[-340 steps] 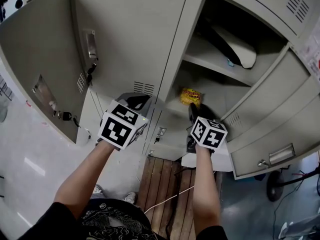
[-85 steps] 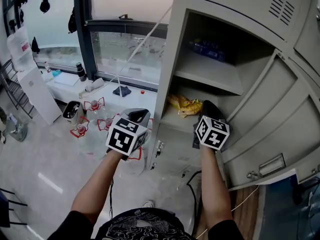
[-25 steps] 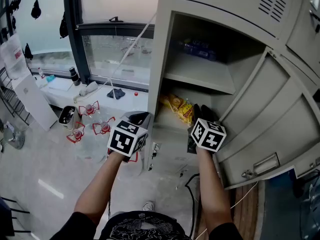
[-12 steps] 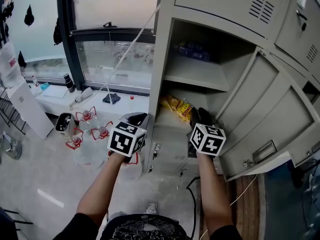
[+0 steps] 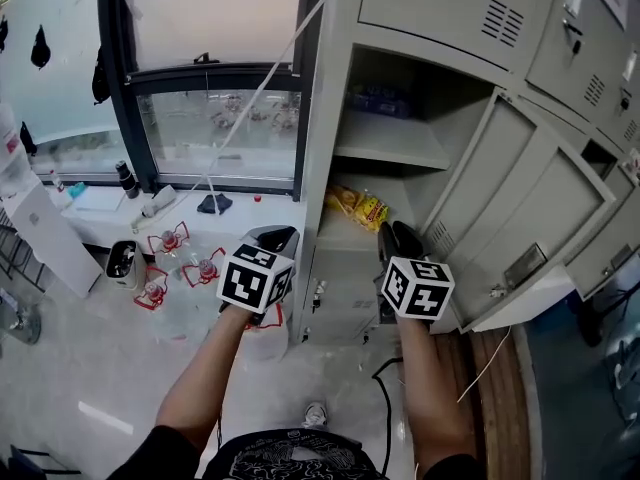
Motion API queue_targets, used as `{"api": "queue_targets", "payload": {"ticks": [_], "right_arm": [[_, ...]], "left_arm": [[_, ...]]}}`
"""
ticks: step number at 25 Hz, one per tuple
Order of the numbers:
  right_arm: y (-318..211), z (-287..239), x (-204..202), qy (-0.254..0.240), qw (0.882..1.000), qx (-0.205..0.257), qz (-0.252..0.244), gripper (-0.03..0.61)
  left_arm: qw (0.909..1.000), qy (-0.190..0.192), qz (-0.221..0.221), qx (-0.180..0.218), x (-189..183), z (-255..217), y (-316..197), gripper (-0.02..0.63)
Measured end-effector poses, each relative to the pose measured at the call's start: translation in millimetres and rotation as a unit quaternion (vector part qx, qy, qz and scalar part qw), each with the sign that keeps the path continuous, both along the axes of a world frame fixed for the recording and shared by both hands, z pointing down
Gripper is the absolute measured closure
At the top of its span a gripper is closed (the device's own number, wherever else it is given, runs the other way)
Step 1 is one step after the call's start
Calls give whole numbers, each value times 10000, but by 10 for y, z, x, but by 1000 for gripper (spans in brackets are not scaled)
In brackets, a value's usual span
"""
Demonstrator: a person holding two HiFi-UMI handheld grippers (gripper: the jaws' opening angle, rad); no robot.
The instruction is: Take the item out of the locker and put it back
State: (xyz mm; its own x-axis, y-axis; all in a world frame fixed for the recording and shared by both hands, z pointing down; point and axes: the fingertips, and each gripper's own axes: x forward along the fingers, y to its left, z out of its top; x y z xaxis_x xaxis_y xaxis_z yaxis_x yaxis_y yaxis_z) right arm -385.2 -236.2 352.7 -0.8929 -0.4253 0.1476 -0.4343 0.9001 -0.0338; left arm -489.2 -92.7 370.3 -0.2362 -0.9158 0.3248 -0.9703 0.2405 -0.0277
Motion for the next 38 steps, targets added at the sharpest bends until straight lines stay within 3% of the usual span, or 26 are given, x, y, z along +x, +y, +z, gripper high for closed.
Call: {"api": "queue_targets", "payload": {"ticks": [9,20,38], "right_arm": [[649,15,280,150,9998,100,60,488],[1342,-16,601,311,9990,289,123,555],[1766,-251,806,-21,9986,497,201,555]], "left_arm": [[9995,20,244,174,179,-67,405,614],[9982,37,530,279,469,-67,887,614],[9972,-60,666,349,543,-126,1193,614]]}}
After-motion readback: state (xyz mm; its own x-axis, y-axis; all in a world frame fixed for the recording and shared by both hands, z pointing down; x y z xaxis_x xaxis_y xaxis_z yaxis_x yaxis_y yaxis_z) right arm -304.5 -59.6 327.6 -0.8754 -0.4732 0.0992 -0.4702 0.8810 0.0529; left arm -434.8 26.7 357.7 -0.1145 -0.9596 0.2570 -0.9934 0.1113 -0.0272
